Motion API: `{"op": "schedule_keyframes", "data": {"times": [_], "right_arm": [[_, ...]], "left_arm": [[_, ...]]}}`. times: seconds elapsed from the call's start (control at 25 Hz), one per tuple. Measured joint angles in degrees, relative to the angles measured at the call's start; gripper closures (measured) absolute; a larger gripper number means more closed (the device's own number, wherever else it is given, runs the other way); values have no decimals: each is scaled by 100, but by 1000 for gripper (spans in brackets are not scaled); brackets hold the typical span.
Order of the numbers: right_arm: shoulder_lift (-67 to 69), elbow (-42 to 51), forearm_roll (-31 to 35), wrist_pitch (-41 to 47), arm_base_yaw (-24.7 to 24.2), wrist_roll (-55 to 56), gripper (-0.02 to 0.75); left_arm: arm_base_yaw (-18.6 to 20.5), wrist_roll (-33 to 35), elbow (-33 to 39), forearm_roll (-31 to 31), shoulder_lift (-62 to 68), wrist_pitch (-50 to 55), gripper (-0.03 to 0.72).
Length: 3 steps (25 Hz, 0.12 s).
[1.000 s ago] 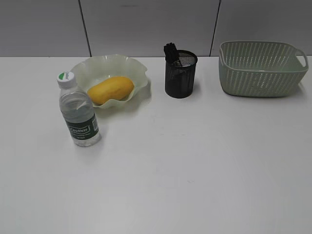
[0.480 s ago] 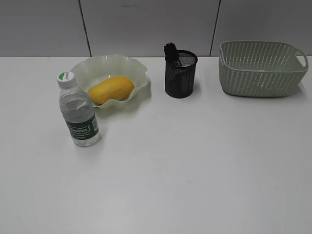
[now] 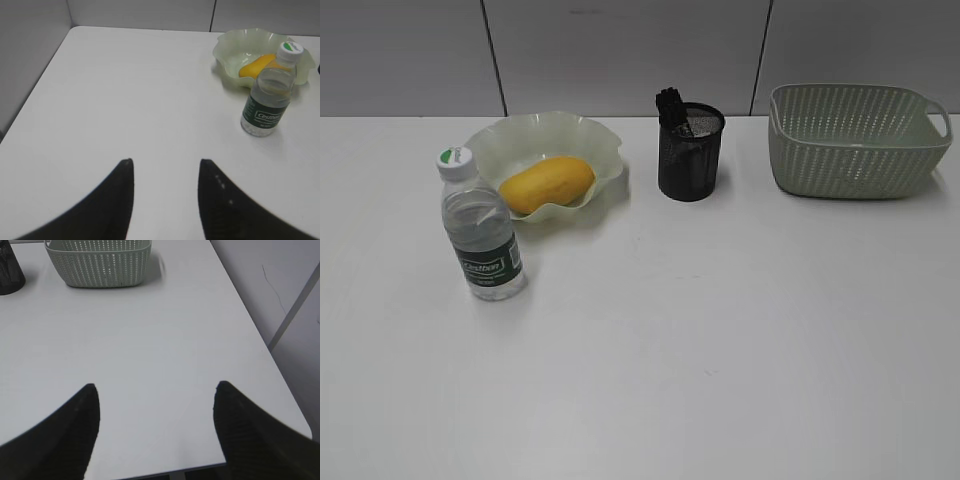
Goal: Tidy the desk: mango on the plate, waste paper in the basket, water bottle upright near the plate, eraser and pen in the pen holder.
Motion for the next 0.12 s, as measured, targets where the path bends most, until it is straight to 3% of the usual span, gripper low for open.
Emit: {"op": "schedule_keyframes", "data": {"times": [0.12], "right_arm": [[0,0,0,0,0,0,175]], "left_arm": [[0,0,0,0,0,0,369]]}}
